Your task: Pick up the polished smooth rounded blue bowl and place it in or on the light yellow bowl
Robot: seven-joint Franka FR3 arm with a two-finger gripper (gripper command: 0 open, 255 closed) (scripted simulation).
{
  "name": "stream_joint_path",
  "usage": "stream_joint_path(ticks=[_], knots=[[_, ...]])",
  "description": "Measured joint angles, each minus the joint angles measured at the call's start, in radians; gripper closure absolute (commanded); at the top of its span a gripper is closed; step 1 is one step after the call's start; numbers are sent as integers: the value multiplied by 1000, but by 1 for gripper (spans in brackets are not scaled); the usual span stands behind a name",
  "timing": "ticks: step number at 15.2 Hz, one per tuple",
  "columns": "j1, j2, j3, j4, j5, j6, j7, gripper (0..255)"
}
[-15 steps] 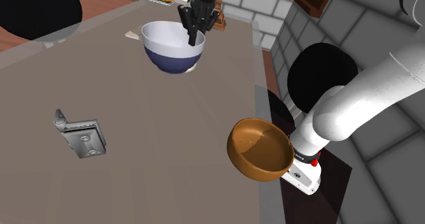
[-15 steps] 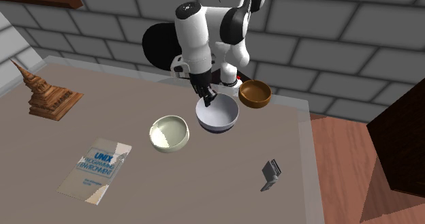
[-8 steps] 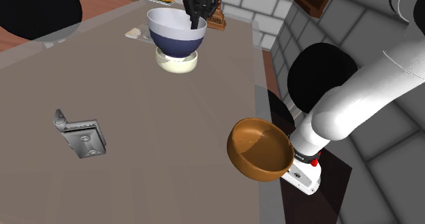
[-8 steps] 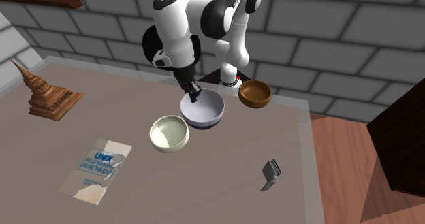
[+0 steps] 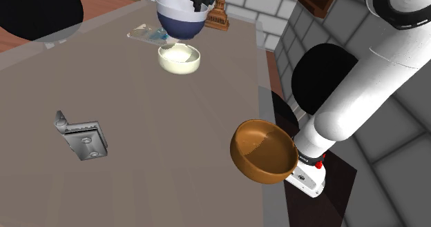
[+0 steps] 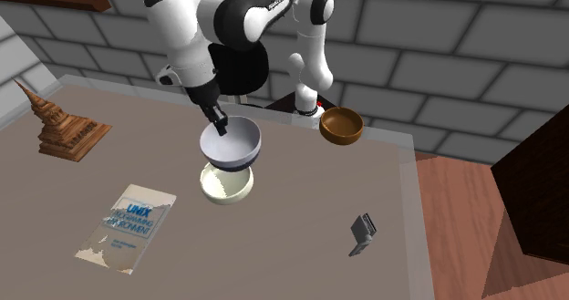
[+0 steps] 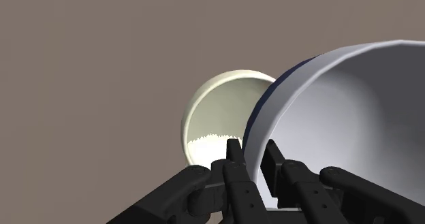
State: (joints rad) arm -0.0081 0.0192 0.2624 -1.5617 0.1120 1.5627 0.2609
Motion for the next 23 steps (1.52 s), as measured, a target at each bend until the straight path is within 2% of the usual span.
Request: stream_joint_path(ticks=[3, 4, 19, 23], knots=[[-18, 82, -18, 124, -20, -49, -33, 255], [-20, 96, -21, 136, -24, -47, -38, 255], [-28, 64, -26, -106, -15, 161, -72, 255], [-28, 65, -26, -140, -15, 196, -75, 255]])
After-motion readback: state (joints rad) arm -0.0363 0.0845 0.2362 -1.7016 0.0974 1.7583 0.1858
